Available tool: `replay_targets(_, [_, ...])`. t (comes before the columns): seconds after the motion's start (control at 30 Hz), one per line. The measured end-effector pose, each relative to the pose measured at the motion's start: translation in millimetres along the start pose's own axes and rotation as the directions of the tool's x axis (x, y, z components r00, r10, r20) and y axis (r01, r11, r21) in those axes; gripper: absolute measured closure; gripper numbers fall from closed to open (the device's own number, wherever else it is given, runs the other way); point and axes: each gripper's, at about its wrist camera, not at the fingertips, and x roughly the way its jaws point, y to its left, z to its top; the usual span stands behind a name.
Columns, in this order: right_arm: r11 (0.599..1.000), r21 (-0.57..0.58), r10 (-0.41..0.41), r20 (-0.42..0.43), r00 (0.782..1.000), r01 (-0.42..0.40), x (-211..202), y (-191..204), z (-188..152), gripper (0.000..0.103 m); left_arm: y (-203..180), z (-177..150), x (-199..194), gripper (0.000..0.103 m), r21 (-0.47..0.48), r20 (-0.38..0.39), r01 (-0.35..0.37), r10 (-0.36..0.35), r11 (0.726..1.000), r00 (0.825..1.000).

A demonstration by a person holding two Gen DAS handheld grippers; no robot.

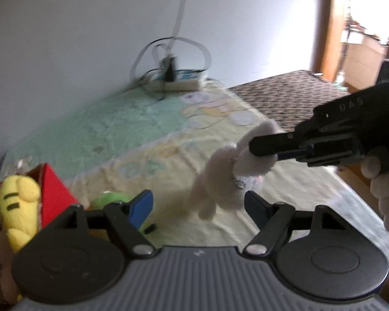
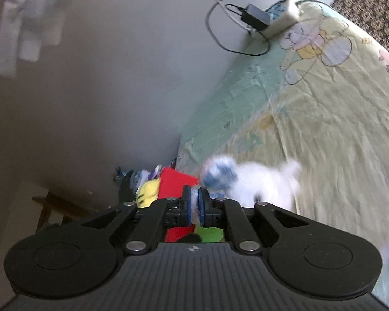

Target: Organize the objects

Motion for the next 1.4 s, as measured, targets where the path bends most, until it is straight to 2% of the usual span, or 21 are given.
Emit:
replay_targets(0.07, [1.000, -0.003, 0.017, -0.017, 1.000, -0.017, -3, 5, -3, 0.096, -8, 0, -7, 0.023, 0.014, 0.013, 0.071, -0.071, 0.997, 0.997])
replay_targets(0.13, [0.999, 0.003, 0.033, -0.026, 0.999, -0.033, 1, 7, -5, 0.095, -16, -2, -13, 0.020, 0.023, 0.023, 0.154, -0.154, 0.988, 0.988])
replay_targets(0.23, [0.999, 0.028, 0.017, -0.033, 0.999, -0.016, 21, -1, -5, 0.091, -27, -7, -9, 0.020, 0.042, 0.014, 0.209, -0.209, 0.977, 0.978])
replay_targets(0.3, [0.998, 0.052, -0.026, -0.026, 0.999, 0.027, 37, -11, -3, 0.089, -29, -10, 1, 0.027, 0.019, -0.017, 0.229, -0.228, 0.973, 0.973])
replay_targets(0.33, [0.997, 0.059, -0.045, -0.021, 0.999, 0.047, 47, -17, -3, 0.087, -26, -10, 9, 0.030, -0.007, -0.041, 0.229, -0.230, 0.973, 0.972])
replay_targets(0.4, [0.995, 0.054, -0.083, -0.009, 0.997, 0.083, 58, -21, -2, 0.081, -19, -12, 26, 0.041, -0.056, -0.086, 0.196, -0.200, 0.979, 0.976])
replay_targets(0.47, [0.994, 0.020, -0.111, -0.019, 0.994, 0.111, 68, -23, 0, 0.074, -8, -13, 41, 0.045, -0.108, -0.119, 0.155, -0.167, 0.982, 0.979])
replay_targets(0.6, [0.988, -0.052, -0.145, 0.047, 0.988, 0.148, 60, -22, 9, 0.073, 16, -17, 58, 0.046, -0.200, -0.149, 0.106, -0.137, 0.974, 0.979])
replay_targets(0.7, [0.970, -0.056, -0.229, 0.097, 0.969, 0.235, 51, -35, 20, 0.069, 26, -18, 64, 0.045, -0.246, -0.146, 0.112, -0.151, 0.963, 0.978])
replay_targets(0.77, [0.950, -0.080, -0.295, 0.084, 0.952, 0.302, 55, -45, 24, 0.067, 29, -20, 63, 0.041, -0.267, -0.132, 0.122, -0.162, 0.956, 0.978])
replay_targets(0.83, [0.943, -0.078, -0.320, 0.042, 0.946, 0.323, 61, -54, 22, 0.067, 31, -19, 68, 0.036, -0.283, -0.128, 0.128, -0.170, 0.951, 0.977])
replay_targets(0.9, [0.950, -0.063, -0.304, 0.025, 0.952, 0.305, 64, -61, 20, 0.060, 32, -20, 69, 0.036, -0.300, -0.136, 0.139, -0.187, 0.944, 0.973])
replay_targets(1.1, [0.972, 0.005, -0.235, -0.044, 0.971, 0.236, 77, -70, 16, 0.048, 26, -18, 86, 0.036, -0.314, -0.180, 0.157, -0.221, 0.936, 0.958])
replay_targets(1.27, [0.974, 0.150, -0.159, -0.075, 0.984, 0.169, 83, -82, 8, 0.044, 25, -18, 97, 0.036, -0.306, -0.216, 0.129, -0.201, 0.943, 0.955])
replay_targets(1.4, [0.978, 0.145, -0.135, -0.087, 0.987, 0.147, 81, -76, 6, 0.044, 29, -19, 100, 0.039, -0.318, -0.228, 0.122, -0.200, 0.940, 0.953])
